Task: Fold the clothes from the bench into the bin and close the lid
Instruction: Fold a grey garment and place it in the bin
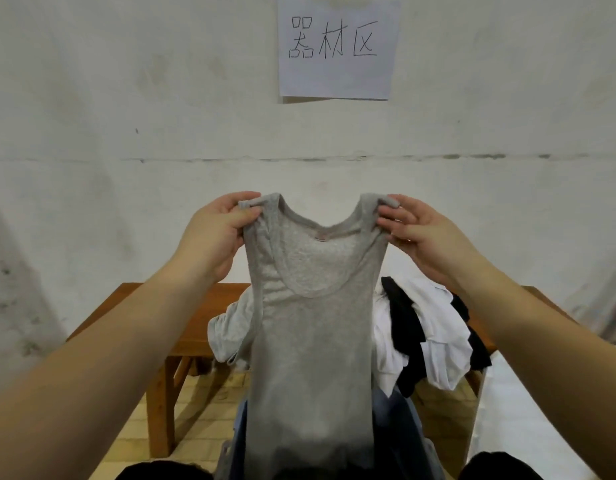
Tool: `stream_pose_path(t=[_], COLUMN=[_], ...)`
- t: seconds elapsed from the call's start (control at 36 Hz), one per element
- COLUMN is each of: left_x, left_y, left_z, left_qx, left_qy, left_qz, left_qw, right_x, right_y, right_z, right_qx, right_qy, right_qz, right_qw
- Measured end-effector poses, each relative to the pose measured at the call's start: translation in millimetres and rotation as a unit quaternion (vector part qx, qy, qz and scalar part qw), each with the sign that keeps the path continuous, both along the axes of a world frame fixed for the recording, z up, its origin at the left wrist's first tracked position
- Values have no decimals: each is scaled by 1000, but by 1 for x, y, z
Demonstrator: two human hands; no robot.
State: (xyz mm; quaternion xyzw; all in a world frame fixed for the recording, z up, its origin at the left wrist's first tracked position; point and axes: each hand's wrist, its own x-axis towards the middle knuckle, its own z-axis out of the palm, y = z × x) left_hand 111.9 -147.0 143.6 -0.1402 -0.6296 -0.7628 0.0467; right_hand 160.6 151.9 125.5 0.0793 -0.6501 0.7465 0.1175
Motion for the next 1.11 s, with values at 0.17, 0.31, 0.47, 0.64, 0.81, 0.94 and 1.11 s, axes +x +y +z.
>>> stream_pose_path(t=[0.17,0.31,0.47,0.64,0.81,0.94,1.11], left_x=[-2,-5,-1,4,16,26,23], left_y=[-2,-7,-12,-2,26,45,46], left_z=[0,0,-4,-1,-1,-3,-14], left_qx=[-57,-118,-211,-138,-69,-66,-100], left_qy=[19,16,71,72,69,51,55], left_qz=[27,62,155,68,-104,-159,-130], left_qw=[998,991,963,986,990,984,985], right_x=[-3,-3,-4,4,6,-1,-7], right_y=[-3,-5,1,-15,-48,-66,-68], right_z=[-7,-3,2,18,33,36,5], right_qx=[183,256,229,253,305,323,213], right_qy=[47,61,21,48,103,114,51], right_qz=[-162,-241,-226,-171,-123,-108,-7], right_qw=[968,934,947,951,939,933,976])
